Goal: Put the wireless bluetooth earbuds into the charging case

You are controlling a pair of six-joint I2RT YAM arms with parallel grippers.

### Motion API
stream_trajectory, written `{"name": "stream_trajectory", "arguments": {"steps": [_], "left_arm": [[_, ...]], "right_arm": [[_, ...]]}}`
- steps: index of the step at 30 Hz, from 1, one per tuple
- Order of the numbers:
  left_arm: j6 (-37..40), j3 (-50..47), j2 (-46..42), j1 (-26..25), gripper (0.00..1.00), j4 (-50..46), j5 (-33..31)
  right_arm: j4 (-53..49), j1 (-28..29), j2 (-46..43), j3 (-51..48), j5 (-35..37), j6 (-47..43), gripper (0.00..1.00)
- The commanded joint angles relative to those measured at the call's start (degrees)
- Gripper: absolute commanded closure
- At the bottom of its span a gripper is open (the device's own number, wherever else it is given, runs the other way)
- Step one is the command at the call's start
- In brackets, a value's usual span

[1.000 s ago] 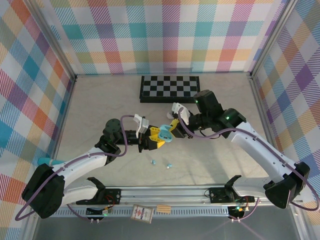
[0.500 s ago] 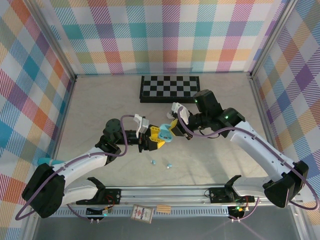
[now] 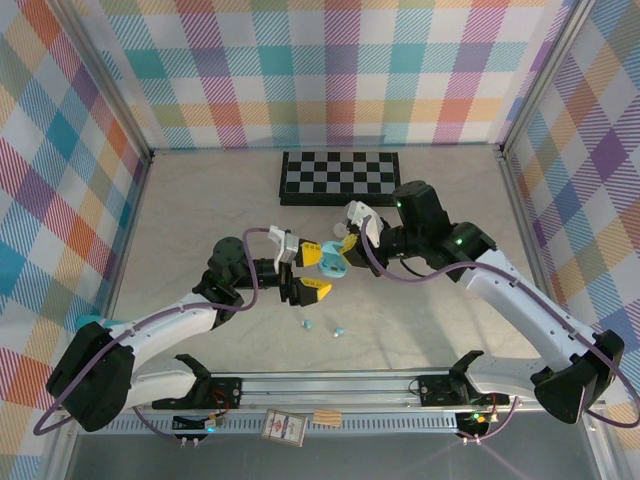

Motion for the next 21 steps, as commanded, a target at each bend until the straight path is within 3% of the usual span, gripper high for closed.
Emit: {"name": "stream_trajectory", "arguments": {"steps": [1, 7, 21], "left_arm": [[-1.6, 0.8, 1.1, 0.2, 0.21, 4.9, -1.0], [-3.6, 1.0, 2.9, 0.1, 0.36, 7.6, 1.2], [-2.9, 1.0, 2.8, 0.1, 0.45, 8.1, 3.0]], "right_arm": [[2.4, 0.1, -0.4, -0.2, -0.1, 0.8, 1.0], [2.1, 0.5, 0.3, -0.2, 0.6, 0.5, 1.0], [0.5, 1.2, 2.4, 1.1, -0.1, -0.3, 1.0]]}}
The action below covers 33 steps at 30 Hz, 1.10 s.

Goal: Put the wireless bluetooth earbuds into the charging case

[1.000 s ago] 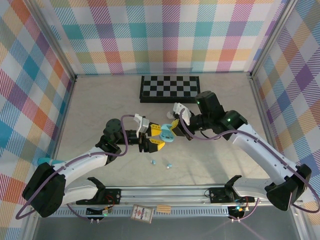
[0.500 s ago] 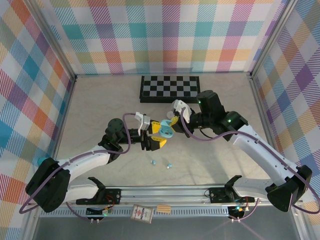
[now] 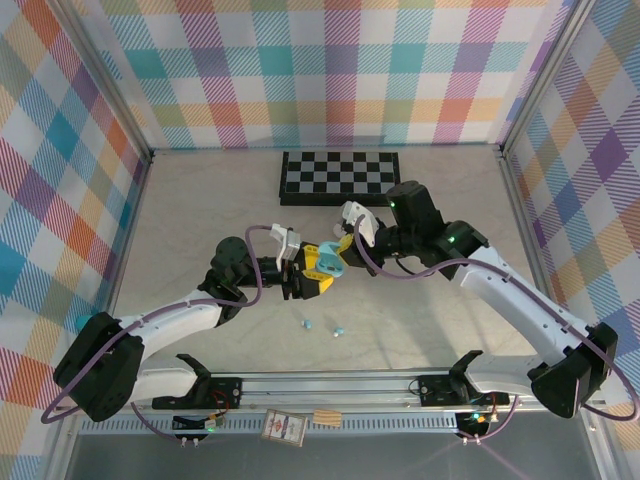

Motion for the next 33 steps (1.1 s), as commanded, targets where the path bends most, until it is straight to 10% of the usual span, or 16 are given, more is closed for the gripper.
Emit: {"name": "stream_trajectory", "arguments": {"steps": [1, 25, 33], "left_arm": [[0.5, 0.9, -0.3, 0.1, 0.46, 3.1, 2.1], [2.0, 0.0, -1.3, 0.1, 0.68, 2.9, 3.2], [2.9, -1.3, -1.1, 0.1, 0.68, 5.0, 2.0]], "right_arm": [[-0.4, 0.4, 0.6, 1.3, -1.1, -0.9, 1.0], [-2.1, 0.9, 1.7, 2.8, -2.3, -1.0, 0.99], [-0.5, 0.9, -0.1, 2.7, -1.3, 1.4, 0.66]]}}
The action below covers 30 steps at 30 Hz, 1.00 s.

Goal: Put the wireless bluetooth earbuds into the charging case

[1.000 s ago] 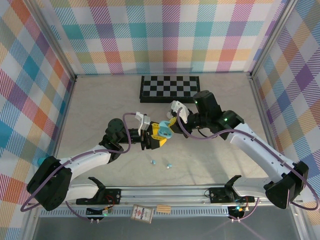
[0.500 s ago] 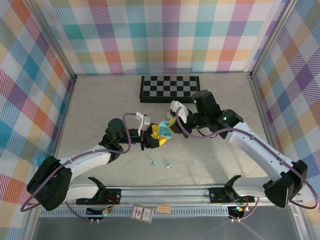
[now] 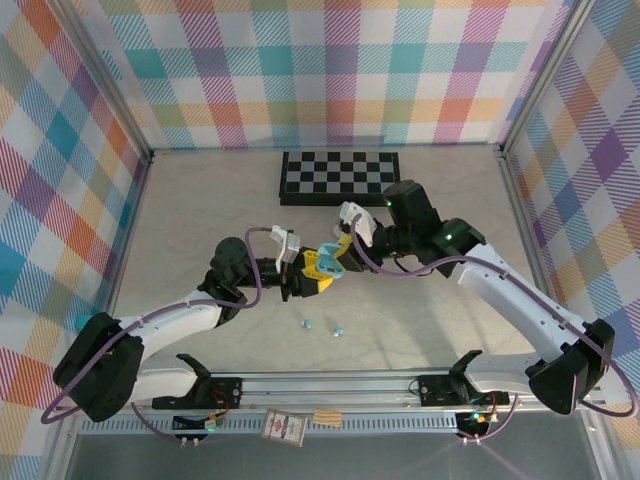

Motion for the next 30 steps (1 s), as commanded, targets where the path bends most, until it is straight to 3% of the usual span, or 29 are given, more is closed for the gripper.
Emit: {"name": "stream_trajectory", "arguments": {"steps": [1, 6, 10, 15, 19, 22, 30], "left_arm": [[1.6, -1.0, -0.8, 0.1, 0.68, 4.7, 0.4], [2.6, -2.1, -1.3, 0.2, 0.68, 5.1, -1.0], [3.0, -2.6, -2.1, 0.3, 0.68, 5.2, -2.5], [2.8, -3.3, -2.8, 1.3, 0.68, 5.4, -3.3], [2.0, -3.9, -2.7, 2.1, 0.68, 7.1, -3.5], [0.0, -4.0, -2.1, 2.9, 0.68, 9.9, -2.9], [-4.3, -4.8, 0.0, 6.4, 0.68, 16.9, -2.7]], "right_arm": [[1.2, 0.5, -1.7, 1.6, -1.3, 1.4, 0.6], [2.7, 0.3, -4.9, 1.0, -1.3, 3.6, 0.4], [4.9, -0.1, -9.3, -1.0, 1.2, 8.0, 0.33], [11.4, -3.4, -18.4, -8.4, 6.9, 21.0, 0.3], [17.5, -8.4, -26.1, -17.5, 7.7, 36.1, 0.31], [17.4, -9.3, -29.2, -23.1, 8.4, 42.1, 0.31], [15.4, -8.9, -22.0, -32.4, 4.6, 52.0, 0.33]]}}
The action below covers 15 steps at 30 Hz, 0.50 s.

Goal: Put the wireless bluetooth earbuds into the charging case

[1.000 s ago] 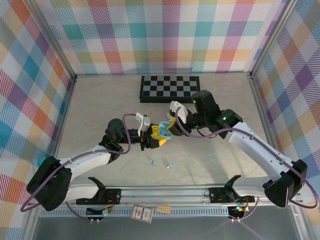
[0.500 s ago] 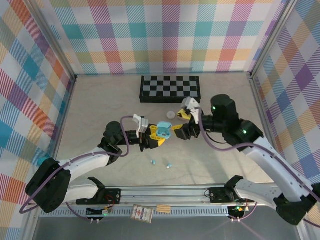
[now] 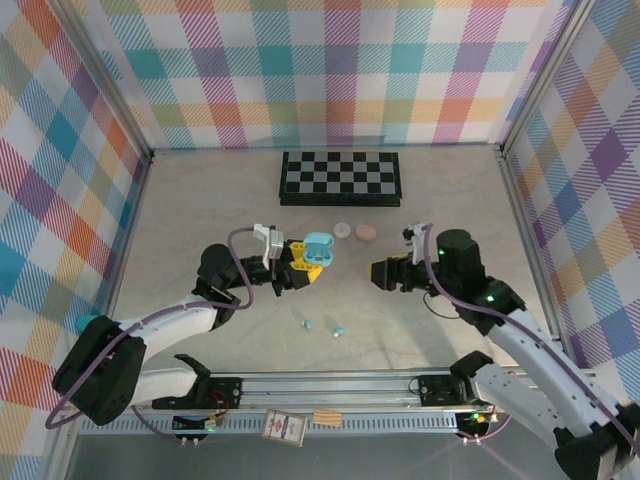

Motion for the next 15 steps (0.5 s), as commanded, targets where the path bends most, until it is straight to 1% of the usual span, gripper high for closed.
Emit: {"name": "stream_trajectory", "arguments": {"steps": [1, 4, 7, 9, 12, 15], "left_arm": [[-2.0, -0.8, 0.6, 1.9, 0.68, 6.2, 0.7], [-2.0, -0.8, 0.5, 3.5, 0.68, 6.3, 0.4], [-1.9, -0.6, 0.7, 5.3, 0.68, 6.5, 0.7], [-1.9, -0.4, 0.8, 6.1, 0.68, 6.8, 1.0], [-1.8, 0.0, 0.6, 7.0, 0.68, 6.9, 1.0], [-1.7, 0.3, 0.7, 7.5, 0.68, 6.9, 1.4]], "right_arm": [[2.6, 1.0, 3.9, -4.1, -2.4, 10.2, 0.34], [5.3, 4.1, 7.2, -7.5, -1.2, 18.2, 0.35], [4.3, 7.4, 11.2, -9.0, 0.5, 26.3, 0.37], [3.9, 9.8, 14.3, -9.3, 0.5, 31.1, 0.38], [6.4, 13.8, 18.7, -9.1, 0.7, 36.7, 0.39], [8.3, 16.6, 23.4, -8.2, 1.0, 40.9, 0.4]]}}
